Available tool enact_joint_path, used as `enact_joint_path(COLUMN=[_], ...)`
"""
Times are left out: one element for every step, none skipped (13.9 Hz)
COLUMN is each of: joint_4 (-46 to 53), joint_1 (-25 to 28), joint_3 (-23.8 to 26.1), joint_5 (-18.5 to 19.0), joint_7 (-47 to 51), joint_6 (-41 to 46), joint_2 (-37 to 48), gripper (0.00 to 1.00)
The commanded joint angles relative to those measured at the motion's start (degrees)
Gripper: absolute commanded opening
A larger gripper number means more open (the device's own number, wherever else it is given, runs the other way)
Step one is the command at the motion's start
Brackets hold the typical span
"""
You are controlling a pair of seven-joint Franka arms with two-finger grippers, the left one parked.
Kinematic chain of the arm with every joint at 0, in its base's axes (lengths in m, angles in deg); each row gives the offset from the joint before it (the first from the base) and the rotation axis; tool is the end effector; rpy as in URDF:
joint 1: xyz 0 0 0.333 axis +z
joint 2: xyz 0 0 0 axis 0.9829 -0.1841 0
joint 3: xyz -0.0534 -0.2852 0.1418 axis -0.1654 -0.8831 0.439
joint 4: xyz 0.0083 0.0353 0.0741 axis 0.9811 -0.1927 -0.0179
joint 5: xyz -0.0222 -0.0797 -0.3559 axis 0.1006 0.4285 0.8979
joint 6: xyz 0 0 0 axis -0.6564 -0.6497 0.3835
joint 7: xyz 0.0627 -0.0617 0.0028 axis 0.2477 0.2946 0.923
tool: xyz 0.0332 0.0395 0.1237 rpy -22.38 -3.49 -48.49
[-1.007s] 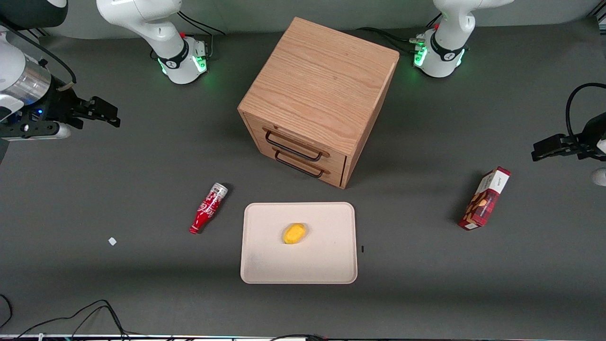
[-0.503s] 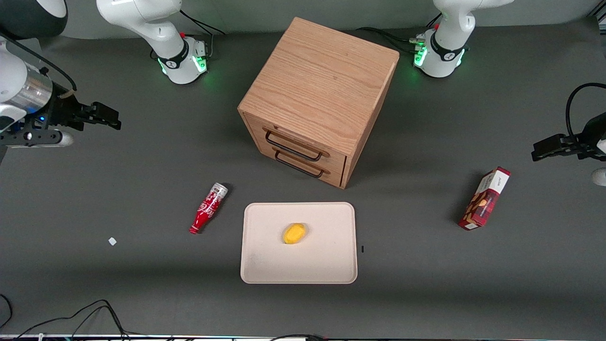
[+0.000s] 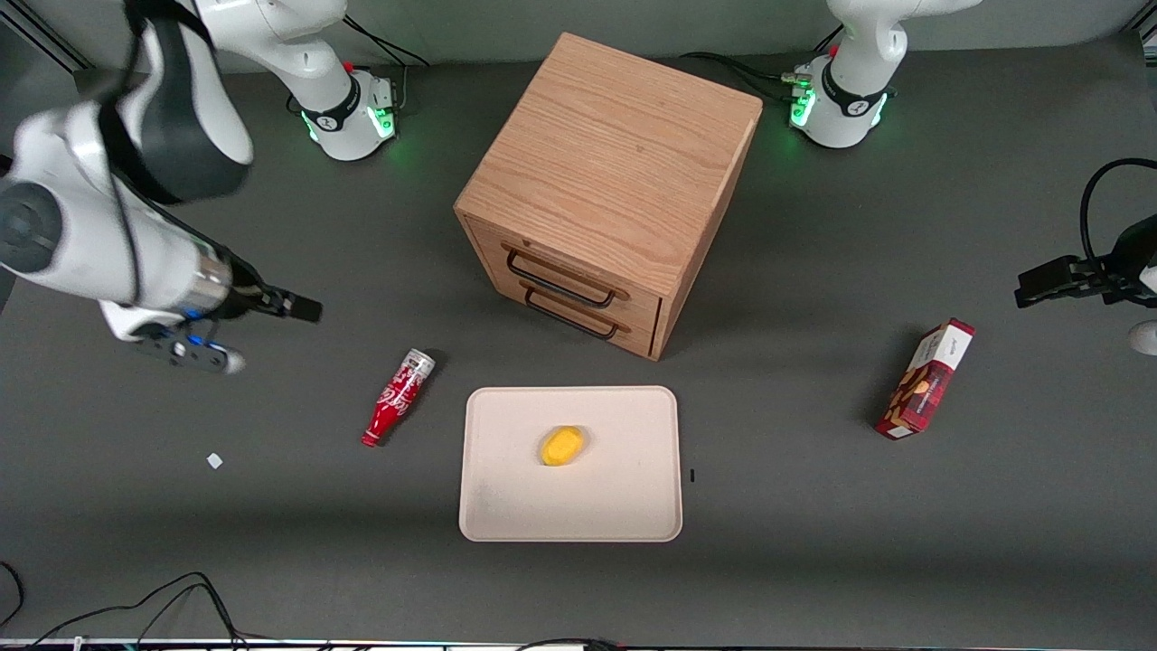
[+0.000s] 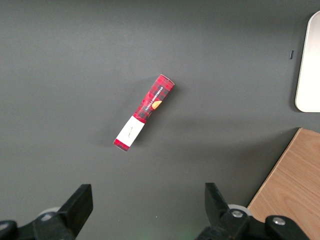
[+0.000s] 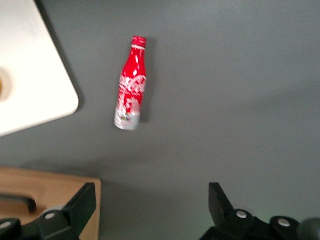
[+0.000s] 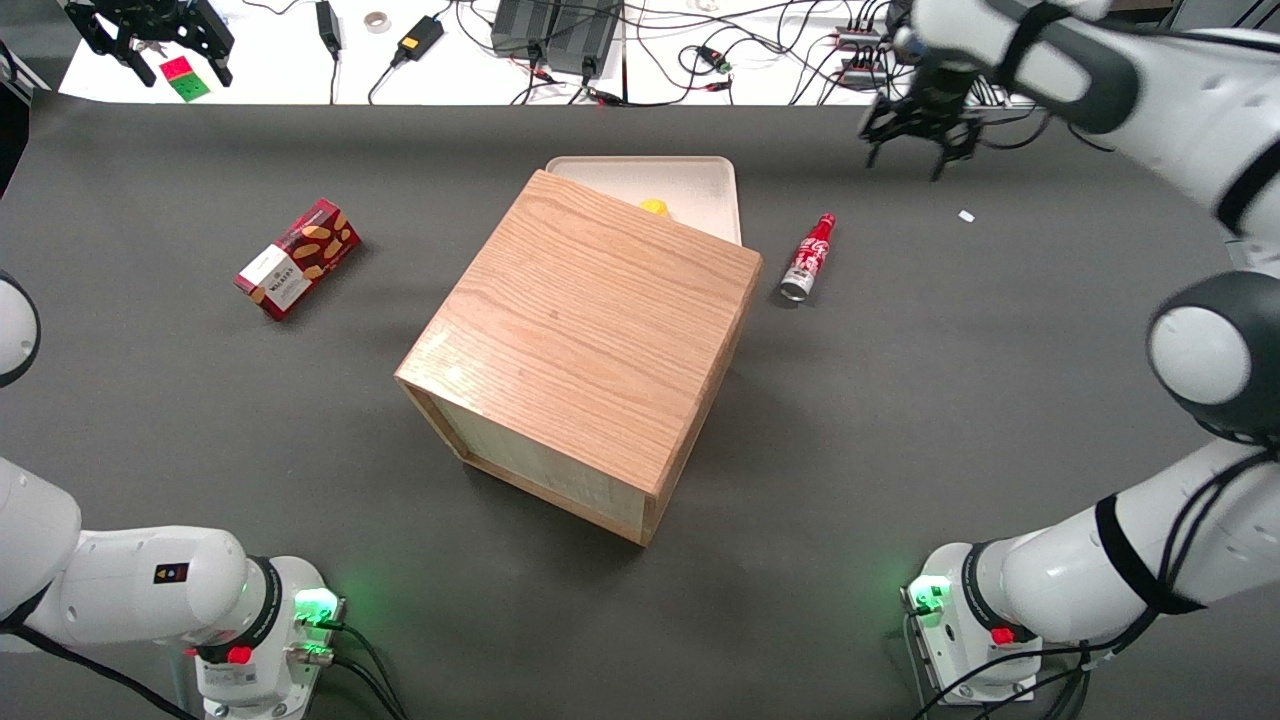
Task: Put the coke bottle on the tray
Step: 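Lower the open right gripper over the bottle's middle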
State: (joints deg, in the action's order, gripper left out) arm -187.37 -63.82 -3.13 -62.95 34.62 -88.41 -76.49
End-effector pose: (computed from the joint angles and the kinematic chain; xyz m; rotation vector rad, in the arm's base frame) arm 0.5631 0.1250 0.4397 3.0760 -0.5485 -0.2898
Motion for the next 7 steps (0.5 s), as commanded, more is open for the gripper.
enact_joint_path(joint_4=[-0.5,-2.8,-5.4,-7.8,-10.0,-12.0,-13.6], joint_1=[1.1,1.1,1.0,1.1,1.1,1.1,1.1], joint_3=[0.0,0.8,1.1,1.1,1.2,1.3,1.7], joint_5=[-0.8,-0.6,-0.5,-0.5,-0.5,-0.5,-0.5], joint_7=[7.9,8.5,8.6,8.6,8.6,8.9,10.3], joint_6=[-7.7,-11.8,-16.1,-19.7,-22.8,-25.9,-29.0], joint_2=[-5.4,-6.1,-6.5,-6.8,-7.2,-7.6,-8.1], gripper=[1.0,1.0,1.0,1.0,1.0,1.0,1.0])
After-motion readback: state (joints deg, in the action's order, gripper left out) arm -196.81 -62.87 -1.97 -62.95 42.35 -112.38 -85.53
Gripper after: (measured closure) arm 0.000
